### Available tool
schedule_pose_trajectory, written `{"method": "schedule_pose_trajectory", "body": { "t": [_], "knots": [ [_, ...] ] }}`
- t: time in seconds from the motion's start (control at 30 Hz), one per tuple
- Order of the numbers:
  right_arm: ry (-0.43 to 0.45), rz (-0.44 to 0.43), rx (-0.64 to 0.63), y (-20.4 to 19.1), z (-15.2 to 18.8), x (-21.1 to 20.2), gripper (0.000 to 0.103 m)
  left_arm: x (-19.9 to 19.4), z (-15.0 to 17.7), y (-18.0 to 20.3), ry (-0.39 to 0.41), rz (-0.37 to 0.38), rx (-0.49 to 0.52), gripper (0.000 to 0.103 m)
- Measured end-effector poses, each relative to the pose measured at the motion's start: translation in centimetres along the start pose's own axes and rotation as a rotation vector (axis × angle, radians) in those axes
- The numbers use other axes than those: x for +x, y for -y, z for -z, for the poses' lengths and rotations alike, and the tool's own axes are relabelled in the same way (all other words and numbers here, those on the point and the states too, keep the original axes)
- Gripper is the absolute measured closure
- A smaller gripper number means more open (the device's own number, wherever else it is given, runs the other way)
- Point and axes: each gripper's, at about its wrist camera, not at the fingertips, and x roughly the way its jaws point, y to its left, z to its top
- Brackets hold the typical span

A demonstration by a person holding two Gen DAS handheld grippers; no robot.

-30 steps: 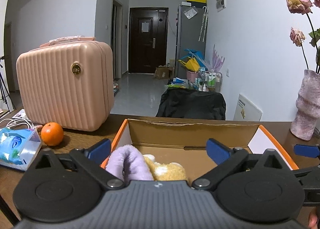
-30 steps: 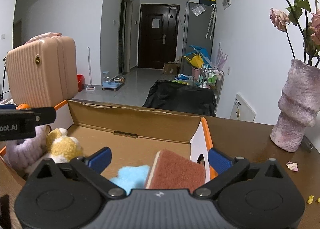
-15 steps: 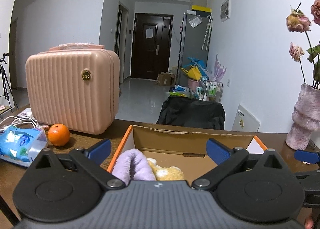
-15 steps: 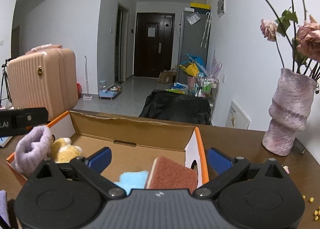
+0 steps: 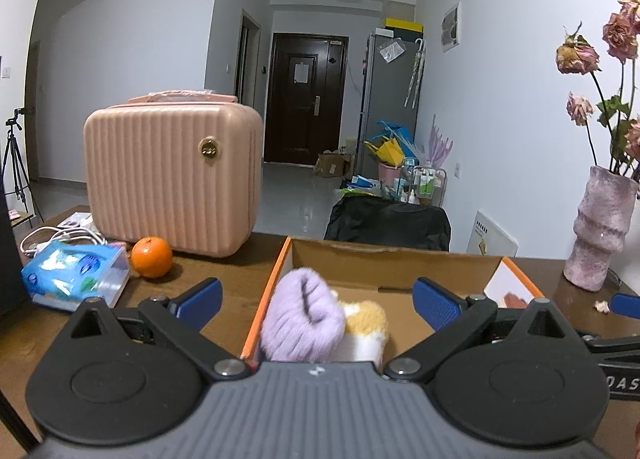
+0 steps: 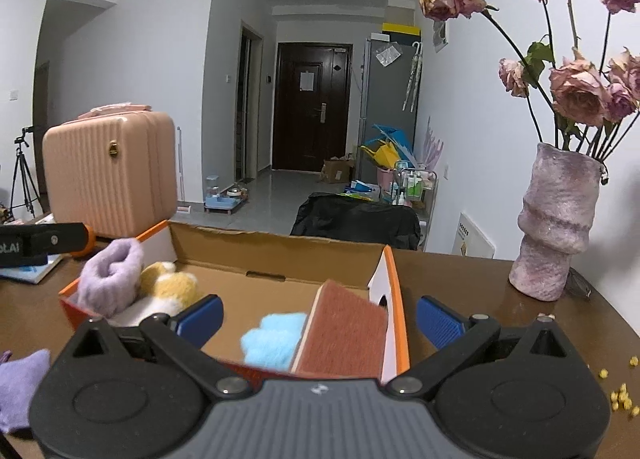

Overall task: Organize soft objects
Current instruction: 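Withdraw both tools from the box back over the remaining items, then grasp the pink satin scrunchie with the right tool while the left tool approaches the lavender drawstring bag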

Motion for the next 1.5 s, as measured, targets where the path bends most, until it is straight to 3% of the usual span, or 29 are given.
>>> {"method": "schedule_pose_trajectory", "body": {
  "t": [0.77, 1.23, 1.5],
  "knots": [
    [-0.049, -0.034, -0.005, -2.9, 6.4, -9.9, 0.000, -8.3, 4.6, -5.4, -0.087, 0.012, 0.033, 0.000],
    [-0.121, -0.002, 0.037, -2.5, 10.8, -13.3, 0.000, -11.6, 9.0, -8.9, -0.153, 0.025, 0.025, 0.000],
    [-0.131, 0.013, 0.041, -2.3, 11.7, -14.4, 0.000, -12.8, 11.7, -9.0, -0.191, 0.060, 0.034, 0.000]
  ]
}}
